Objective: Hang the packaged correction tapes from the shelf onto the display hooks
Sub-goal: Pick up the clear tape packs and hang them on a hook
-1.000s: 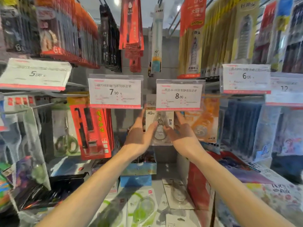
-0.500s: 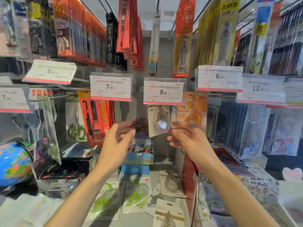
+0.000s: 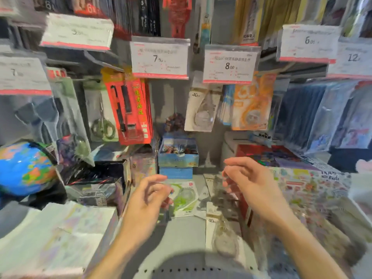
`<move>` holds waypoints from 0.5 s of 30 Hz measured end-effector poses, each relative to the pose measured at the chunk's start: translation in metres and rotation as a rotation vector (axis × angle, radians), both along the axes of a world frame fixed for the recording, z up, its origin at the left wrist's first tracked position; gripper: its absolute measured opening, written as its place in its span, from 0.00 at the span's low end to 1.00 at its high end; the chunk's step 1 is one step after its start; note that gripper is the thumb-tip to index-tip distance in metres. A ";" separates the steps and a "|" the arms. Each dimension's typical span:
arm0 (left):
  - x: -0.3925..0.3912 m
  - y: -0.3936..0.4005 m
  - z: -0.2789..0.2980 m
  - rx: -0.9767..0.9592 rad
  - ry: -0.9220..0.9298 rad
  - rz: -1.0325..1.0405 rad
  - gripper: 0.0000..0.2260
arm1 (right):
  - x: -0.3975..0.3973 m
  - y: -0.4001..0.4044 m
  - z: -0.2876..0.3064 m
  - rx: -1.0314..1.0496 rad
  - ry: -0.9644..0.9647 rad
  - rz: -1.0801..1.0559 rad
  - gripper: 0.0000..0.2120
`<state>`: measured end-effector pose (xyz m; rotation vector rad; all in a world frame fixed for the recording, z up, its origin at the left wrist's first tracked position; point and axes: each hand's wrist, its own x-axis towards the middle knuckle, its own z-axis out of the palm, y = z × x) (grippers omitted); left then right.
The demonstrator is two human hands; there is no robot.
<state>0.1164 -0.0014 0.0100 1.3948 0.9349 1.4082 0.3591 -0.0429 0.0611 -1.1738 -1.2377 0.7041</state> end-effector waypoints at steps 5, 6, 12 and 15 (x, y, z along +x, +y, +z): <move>0.008 0.001 -0.041 -0.156 0.135 -0.204 0.08 | -0.021 -0.012 -0.055 -0.099 -0.151 -0.156 0.07; 0.010 0.002 -0.048 -0.176 0.189 -0.250 0.09 | -0.022 -0.015 -0.065 -0.115 -0.172 -0.184 0.07; 0.029 0.010 -0.066 -0.264 0.402 -0.400 0.10 | -0.023 -0.028 -0.106 -0.260 -0.395 -0.300 0.12; 0.041 0.012 -0.067 -0.266 0.521 -0.411 0.11 | -0.024 -0.031 -0.113 -0.307 -0.432 -0.293 0.16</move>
